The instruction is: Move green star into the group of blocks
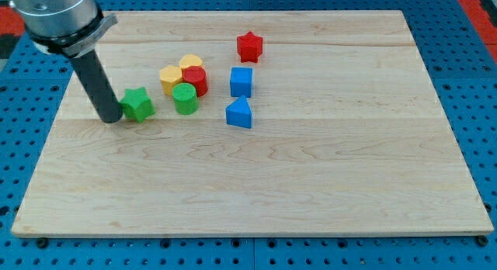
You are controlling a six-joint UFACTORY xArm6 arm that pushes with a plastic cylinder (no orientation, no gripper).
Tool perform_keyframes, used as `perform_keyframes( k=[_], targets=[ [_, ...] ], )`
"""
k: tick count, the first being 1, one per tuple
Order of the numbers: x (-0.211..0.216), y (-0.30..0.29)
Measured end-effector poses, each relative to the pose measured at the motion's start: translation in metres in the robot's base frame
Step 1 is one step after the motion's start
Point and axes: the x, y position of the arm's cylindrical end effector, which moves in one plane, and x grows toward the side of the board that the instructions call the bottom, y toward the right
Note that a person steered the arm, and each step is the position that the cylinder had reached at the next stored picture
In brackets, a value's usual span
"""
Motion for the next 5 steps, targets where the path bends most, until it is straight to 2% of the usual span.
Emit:
perform_keyframes(
  k=[3, 4, 5],
  targets=[
    [-0.016, 0.069],
    [0.023, 0.031],
    [0.036, 0.129]
  ],
)
